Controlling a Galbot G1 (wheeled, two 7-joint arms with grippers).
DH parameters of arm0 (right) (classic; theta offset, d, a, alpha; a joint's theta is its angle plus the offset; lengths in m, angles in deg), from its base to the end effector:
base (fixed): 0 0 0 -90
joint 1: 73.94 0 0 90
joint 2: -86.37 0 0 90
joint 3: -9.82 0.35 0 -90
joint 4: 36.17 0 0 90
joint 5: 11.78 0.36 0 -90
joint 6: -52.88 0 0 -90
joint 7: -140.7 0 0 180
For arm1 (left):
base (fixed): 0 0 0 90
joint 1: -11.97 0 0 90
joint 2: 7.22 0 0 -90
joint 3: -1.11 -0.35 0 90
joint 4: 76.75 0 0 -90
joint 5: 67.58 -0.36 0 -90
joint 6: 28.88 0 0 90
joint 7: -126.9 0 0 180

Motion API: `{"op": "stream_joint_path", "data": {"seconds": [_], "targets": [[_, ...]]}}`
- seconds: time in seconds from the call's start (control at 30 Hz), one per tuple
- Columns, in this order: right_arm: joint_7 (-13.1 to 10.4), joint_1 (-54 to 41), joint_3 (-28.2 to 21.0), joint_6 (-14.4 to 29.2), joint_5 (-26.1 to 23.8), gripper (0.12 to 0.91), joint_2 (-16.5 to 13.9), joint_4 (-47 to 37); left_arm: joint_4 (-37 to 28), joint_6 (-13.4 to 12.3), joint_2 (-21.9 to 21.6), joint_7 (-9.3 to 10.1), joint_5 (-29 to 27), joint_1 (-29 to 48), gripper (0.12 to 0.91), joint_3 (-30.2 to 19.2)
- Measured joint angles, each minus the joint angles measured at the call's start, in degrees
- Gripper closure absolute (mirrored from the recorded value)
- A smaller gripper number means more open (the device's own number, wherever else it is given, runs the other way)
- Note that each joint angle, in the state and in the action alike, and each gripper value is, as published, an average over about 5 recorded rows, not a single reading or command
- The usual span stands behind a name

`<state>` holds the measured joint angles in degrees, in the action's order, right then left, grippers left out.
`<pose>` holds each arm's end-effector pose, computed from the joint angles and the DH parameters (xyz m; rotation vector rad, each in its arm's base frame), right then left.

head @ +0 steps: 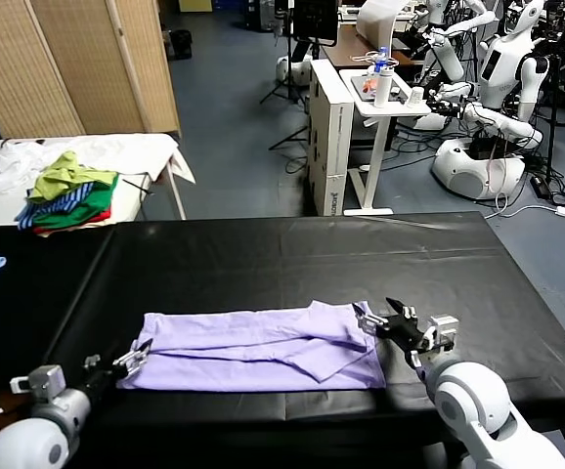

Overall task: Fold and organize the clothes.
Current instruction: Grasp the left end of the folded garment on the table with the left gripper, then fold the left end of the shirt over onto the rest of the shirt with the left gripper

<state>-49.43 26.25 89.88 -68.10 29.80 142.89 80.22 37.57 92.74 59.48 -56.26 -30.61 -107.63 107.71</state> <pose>0.2792 -0.0584 -0.2424 0.3681 -2.6663 -0.0834 0.2001 0.1659 -0.2842 -0.0283 -2.5778 0.2497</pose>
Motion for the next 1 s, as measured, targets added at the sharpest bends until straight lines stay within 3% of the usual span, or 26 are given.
{"op": "stream_joint_path", "data": {"seconds": [0.2, 0.37, 0.47, 0.67, 1.0], "targets": [[0.1, 0.0, 0.0, 0.2, -0.3, 0.118, 0.2, 0.0, 0.1, -0.6, 1.7, -0.38, -1.3, -0.4, 0.381, -0.4], [0.2, -0.2, -0.1, 0.3, -0.6, 0.118, 0.5, 0.0, 0.4, -0.6, 2.8, -0.58, -1.8, -0.6, 0.647, -1.1], [0.2, -0.4, -0.2, 0.3, -0.7, 0.118, 0.7, -0.1, 0.5, -0.3, 3.4, -0.55, -1.1, -0.7, 0.747, -1.3], [0.3, -0.3, -0.2, 0.4, -0.7, 0.118, 1.0, 0.2, 1.5, -0.3, 3.3, -0.05, -1.9, -0.9, 0.838, -1.2], [0.2, 0.4, 0.9, 0.6, -0.7, 0.118, 1.6, 1.0, 2.7, -6.8, -1.8, -2.21, -19.2, -3.1, 0.847, 2.4]]}}
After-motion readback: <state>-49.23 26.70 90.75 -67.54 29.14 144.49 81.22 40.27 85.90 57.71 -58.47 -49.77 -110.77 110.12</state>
